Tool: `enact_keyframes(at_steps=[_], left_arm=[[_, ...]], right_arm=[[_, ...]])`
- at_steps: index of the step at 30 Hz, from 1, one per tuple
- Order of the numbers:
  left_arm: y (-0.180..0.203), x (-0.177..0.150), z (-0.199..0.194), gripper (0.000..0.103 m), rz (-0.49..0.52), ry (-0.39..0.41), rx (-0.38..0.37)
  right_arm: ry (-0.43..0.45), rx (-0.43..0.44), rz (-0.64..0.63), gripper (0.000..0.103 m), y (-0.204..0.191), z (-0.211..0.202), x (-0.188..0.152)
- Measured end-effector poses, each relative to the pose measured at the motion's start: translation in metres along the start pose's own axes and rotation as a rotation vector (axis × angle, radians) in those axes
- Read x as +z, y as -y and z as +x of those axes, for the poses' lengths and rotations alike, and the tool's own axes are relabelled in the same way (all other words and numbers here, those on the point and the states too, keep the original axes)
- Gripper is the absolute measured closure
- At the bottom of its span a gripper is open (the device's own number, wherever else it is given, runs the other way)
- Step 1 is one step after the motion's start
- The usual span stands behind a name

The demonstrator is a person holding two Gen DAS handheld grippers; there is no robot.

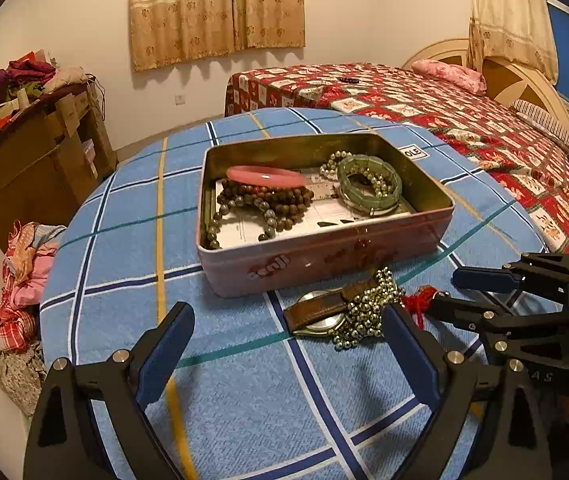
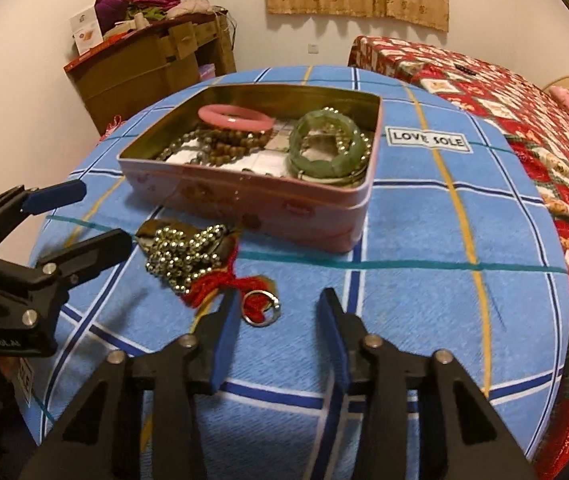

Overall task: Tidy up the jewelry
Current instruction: 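Close the left gripper on the gold bead strand while the right grasps the silver ring, then lift the gold beads and silver ring and carry both over the tin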

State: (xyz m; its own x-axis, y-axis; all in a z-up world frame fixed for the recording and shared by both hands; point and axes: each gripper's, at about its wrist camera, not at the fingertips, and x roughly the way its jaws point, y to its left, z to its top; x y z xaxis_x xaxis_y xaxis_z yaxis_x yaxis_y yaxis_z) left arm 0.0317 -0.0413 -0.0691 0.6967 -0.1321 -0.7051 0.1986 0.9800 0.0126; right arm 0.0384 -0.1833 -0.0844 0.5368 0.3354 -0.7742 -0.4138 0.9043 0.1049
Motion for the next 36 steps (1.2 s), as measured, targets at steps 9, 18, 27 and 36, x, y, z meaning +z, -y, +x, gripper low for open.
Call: enact_keyframes(at_steps=[9, 18, 27, 36], left_arm=[[0.008, 0.002, -0.003, 0.008, 0.009, 0.018, -0.008], [0.029, 0.002, 0.003, 0.045, 0.061, 0.004, -0.020], [0.042, -0.003, 0.016, 0.067, 0.095, -0.031, -0.050], [0.031, -0.001, -0.006, 0.094, 0.075, 0.008, -0.097]], right_arm=[[0.011, 0.024, -0.016, 0.079, -0.003, -0.004, -0.004], [0.034, -0.035, 0.010, 0.079, 0.011, -0.014, -0.007], [0.032, -0.026, 0.009, 0.079, 0.010, -0.011, -0.008], [0.052, -0.023, 0.017, 0.080, 0.011, -0.017, -0.007]])
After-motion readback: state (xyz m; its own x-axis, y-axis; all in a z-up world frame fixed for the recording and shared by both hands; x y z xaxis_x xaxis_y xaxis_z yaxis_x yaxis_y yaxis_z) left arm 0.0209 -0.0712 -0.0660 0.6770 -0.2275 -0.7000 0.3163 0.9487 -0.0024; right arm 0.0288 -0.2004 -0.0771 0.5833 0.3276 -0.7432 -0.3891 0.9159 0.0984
